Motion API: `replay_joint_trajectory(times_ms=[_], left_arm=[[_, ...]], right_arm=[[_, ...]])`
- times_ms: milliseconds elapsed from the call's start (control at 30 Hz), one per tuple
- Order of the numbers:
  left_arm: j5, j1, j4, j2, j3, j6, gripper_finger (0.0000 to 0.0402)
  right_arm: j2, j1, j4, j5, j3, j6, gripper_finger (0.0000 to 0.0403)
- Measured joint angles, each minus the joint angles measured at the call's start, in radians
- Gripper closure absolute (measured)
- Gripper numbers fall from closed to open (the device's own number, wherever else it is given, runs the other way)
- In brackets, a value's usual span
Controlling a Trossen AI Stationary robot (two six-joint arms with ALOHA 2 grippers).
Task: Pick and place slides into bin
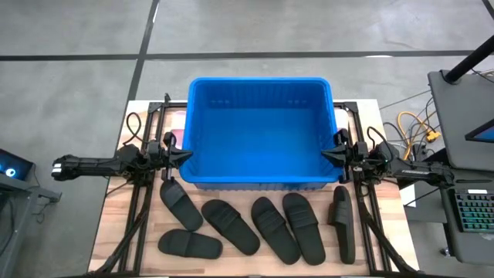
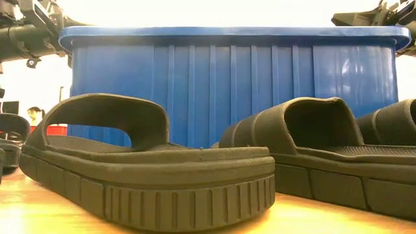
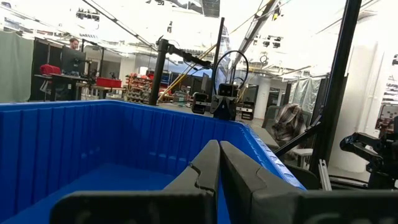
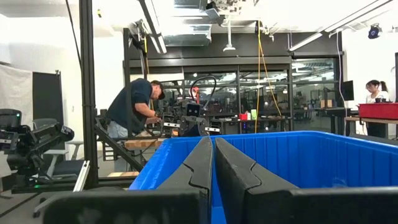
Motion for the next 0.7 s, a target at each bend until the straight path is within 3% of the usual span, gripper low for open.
replay_joint_trajectory(times_ms=[300, 533, 700], left_arm=[[0.0, 0.0, 0.0, 0.0, 0.0, 0.0, 0.0402], [-0.001, 0.0, 0.002, -0.002, 0.0, 0.0, 0.0402], [0.0, 0.0, 0.004, -0.001, 0.0, 0.001, 0.0402]], right_arm=[[0.0, 0.0, 0.0, 0.0, 0.0, 0.012, 0.0394], [-0.002, -0.001, 0.063, 0.008, 0.004, 0.29, 0.0394], [0.003, 0.0, 0.2, -0.005, -0.003, 0.291, 0.0394]])
